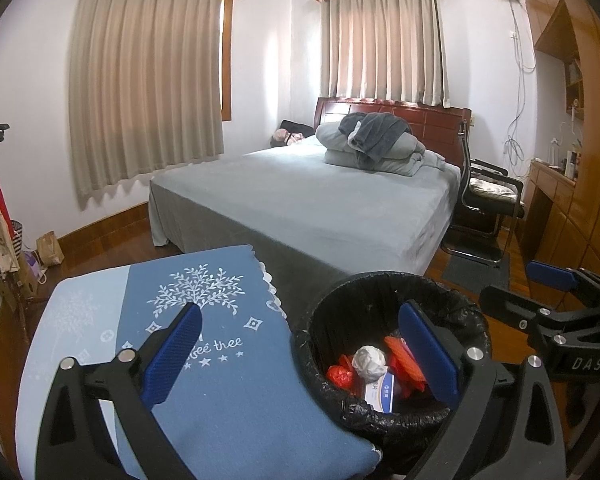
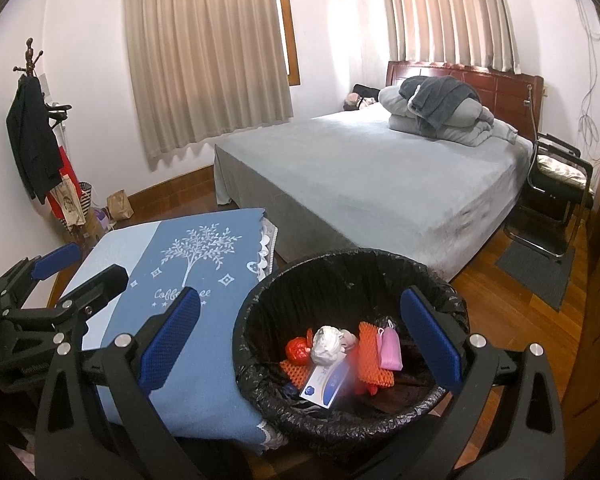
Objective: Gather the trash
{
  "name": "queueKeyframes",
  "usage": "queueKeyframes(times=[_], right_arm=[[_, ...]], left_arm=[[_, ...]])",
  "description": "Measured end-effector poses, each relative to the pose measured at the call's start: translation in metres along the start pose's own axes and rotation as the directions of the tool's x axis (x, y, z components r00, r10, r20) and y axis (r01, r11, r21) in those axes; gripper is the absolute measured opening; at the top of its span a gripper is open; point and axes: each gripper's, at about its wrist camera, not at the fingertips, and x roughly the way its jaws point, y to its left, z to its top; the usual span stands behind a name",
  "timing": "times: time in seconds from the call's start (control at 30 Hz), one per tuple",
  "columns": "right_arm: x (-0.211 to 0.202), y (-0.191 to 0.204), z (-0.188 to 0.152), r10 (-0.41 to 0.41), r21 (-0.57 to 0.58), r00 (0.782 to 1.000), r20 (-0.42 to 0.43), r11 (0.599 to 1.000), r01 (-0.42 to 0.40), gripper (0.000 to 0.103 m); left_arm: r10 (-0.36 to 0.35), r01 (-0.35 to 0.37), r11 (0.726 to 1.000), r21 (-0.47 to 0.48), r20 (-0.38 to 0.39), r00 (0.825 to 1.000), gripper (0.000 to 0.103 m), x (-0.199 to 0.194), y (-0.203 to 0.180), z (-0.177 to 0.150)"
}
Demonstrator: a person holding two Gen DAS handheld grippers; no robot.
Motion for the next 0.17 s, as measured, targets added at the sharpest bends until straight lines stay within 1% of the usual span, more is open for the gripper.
queueKeyframes(times=[0.17], right_arm=[[-0.0001,0.0003,0.0003,0.000,-0.001,1.000,0.000,1.000,0.000,0.098]], left_arm=[[0.000,0.000,1.000,-0.001,0.000,1.000,0.097,-0.0004,0.0001,0.0006]])
